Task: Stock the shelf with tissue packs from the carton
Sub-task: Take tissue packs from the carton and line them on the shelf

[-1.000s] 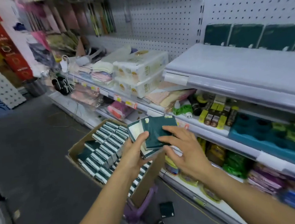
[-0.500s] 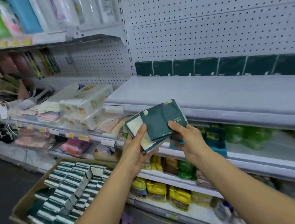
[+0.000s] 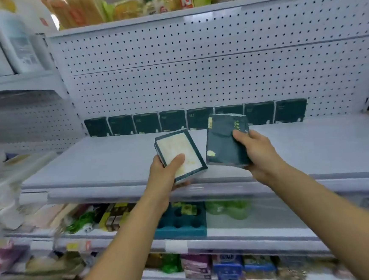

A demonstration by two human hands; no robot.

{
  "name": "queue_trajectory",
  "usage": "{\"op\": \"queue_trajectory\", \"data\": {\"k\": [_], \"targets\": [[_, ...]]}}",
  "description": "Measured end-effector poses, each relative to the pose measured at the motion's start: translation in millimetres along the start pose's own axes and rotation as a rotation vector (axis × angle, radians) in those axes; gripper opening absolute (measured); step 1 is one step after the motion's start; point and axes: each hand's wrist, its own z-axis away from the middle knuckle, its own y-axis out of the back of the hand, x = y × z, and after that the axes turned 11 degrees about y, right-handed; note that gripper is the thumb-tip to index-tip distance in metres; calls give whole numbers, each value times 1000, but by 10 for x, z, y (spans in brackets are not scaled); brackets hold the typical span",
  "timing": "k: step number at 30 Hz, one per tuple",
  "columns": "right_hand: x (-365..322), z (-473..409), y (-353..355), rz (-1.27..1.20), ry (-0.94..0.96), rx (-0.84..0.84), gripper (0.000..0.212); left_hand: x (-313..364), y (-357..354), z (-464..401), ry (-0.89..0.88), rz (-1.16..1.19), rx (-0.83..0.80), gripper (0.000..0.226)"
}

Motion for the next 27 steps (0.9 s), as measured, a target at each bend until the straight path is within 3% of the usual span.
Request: {"op": "queue_trajectory", "data": {"k": [7,10,12,19,23,27], "targets": [[-296,-690,1213,704,231,-118,45,80,-1125,-500,-4,-218,-50,42],[-310,-900,1546,1188,277,-172,48,58,-1473,-693,-7,-282,-29,46],[-282,-981,1658,1365,289,-232,45,17,-1645,-805,-8,-335,-29,45],[-333,-1128,1891,1480,356,-408,46,25,-2017,-1125,-14,-505,-83,49],[-333,-1309,2195,1573,350,-297,52,62,-2190,-1293,-16,-539,-123,50],[-283,-1579,2605,1616,346,-148,44,54,-2416,-1434,-33,-565,-182,49]]}}
